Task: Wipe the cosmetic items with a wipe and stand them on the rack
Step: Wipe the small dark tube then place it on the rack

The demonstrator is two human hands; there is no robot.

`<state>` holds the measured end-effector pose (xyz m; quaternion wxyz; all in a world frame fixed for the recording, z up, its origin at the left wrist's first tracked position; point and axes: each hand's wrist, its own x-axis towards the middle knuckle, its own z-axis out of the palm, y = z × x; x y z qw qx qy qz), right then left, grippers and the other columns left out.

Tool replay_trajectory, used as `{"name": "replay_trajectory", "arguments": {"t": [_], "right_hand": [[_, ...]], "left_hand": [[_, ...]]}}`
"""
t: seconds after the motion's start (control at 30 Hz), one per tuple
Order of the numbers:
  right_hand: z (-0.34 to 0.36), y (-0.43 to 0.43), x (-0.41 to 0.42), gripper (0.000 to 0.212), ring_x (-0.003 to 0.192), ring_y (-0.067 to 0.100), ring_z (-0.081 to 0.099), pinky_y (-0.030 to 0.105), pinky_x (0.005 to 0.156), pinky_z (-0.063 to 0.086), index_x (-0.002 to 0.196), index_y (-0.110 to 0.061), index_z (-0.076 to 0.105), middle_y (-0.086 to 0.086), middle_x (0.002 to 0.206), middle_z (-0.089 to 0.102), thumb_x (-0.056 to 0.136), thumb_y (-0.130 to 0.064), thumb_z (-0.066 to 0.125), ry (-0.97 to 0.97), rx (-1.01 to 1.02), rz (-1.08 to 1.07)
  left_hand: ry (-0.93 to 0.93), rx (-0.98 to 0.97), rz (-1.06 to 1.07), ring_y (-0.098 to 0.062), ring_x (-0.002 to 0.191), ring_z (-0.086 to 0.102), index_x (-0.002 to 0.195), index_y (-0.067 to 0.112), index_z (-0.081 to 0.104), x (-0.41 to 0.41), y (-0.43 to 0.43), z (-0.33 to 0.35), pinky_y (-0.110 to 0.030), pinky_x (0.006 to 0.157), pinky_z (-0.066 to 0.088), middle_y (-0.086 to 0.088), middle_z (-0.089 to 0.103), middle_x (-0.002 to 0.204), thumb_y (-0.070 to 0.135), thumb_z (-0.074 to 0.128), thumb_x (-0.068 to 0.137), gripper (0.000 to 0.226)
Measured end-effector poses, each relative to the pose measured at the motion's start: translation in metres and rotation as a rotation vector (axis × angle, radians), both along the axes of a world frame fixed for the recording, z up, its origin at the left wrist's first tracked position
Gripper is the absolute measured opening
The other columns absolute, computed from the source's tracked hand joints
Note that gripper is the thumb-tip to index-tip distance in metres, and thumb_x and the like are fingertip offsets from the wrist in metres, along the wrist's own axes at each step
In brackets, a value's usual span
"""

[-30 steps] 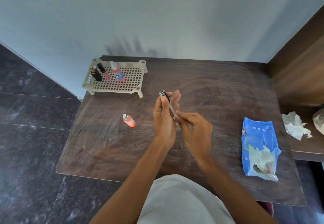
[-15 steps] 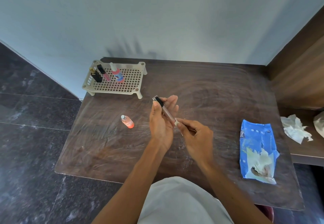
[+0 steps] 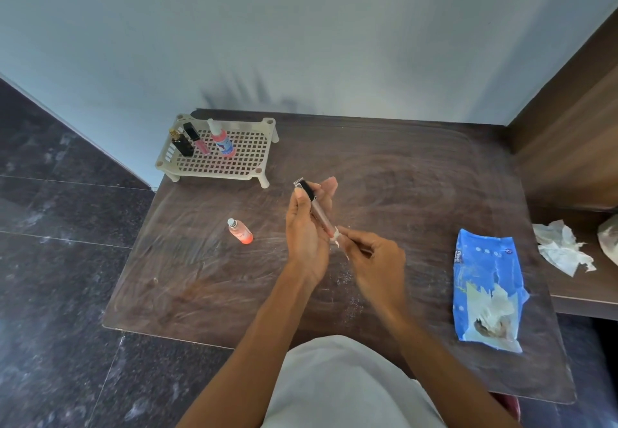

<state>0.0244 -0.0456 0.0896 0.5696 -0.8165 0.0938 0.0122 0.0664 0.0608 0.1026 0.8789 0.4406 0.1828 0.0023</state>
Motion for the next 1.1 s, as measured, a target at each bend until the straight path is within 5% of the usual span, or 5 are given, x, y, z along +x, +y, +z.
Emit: {"name": "replay_trajectory", "arguments": {"t": [0.13, 0.3, 0.77, 0.97, 1.1], "right_hand": [[-0.007, 0.001, -0.006, 0.018, 0.088, -0.003, 0.069, 0.019, 0.082, 0.055, 0.107, -0.025, 0.077, -0.014, 0.095, 0.076, 0.089, -0.025, 0.073, 0.023, 0.040, -0.074], [0.005, 0.002, 0.013, 0.018, 0.088, -0.006, 0.069, 0.013, 0.080, 0.054, 0.109, -0.021, 0.076, -0.013, 0.094, 0.076, 0.092, -0.021, 0.069, 0.026, 0.116, -0.049], [0.010, 0.010, 0.004, 0.011, 0.083, 0.015, 0.074, 0.026, 0.079, 0.059, 0.096, -0.007, 0.076, 0.009, 0.091, 0.078, 0.092, -0.014, 0.069, 0.365, 0.773, -0.323], [0.018, 0.003, 0.004, 0.010, 0.086, 0.015, 0.073, 0.026, 0.079, 0.059, 0.096, -0.010, 0.078, 0.007, 0.091, 0.078, 0.088, -0.015, 0.073, 0.290, 0.735, -0.285], [0.018, 0.004, 0.004, 0.015, 0.088, 0.002, 0.072, 0.019, 0.079, 0.057, 0.104, -0.019, 0.078, -0.009, 0.093, 0.077, 0.090, -0.022, 0.072, -0.003, 0.273, -0.147]], "left_hand": [[0.003, 0.065, -0.037, -0.020, 0.126, 0.061, 0.098, 0.017, 0.056, -0.006, -0.008, -0.007, -0.037, 0.112, 0.040, -0.008, 0.074, 0.116, 0.033, 0.032, 0.109, 0.031], [0.001, 0.211, -0.093, -0.009, 0.094, 0.067, 0.096, 0.021, 0.057, -0.006, -0.018, -0.004, -0.032, 0.080, 0.046, -0.004, 0.075, 0.115, 0.033, 0.031, 0.109, 0.031], [-0.069, 0.006, 0.149, -0.023, 0.121, 0.064, 0.100, 0.015, 0.052, 0.002, -0.012, -0.001, -0.040, 0.117, 0.037, -0.008, 0.075, 0.106, 0.031, 0.028, 0.109, 0.030], [-0.126, 0.075, 0.201, -0.031, 0.116, 0.066, 0.107, 0.014, 0.051, -0.003, -0.012, -0.003, -0.048, 0.107, 0.047, -0.012, 0.070, 0.115, 0.029, 0.033, 0.109, 0.023], [-0.105, 0.159, 0.133, -0.029, 0.119, 0.065, 0.113, 0.011, 0.055, -0.012, -0.012, -0.007, -0.050, 0.105, 0.049, -0.014, 0.069, 0.122, 0.025, 0.037, 0.108, 0.023]]}}
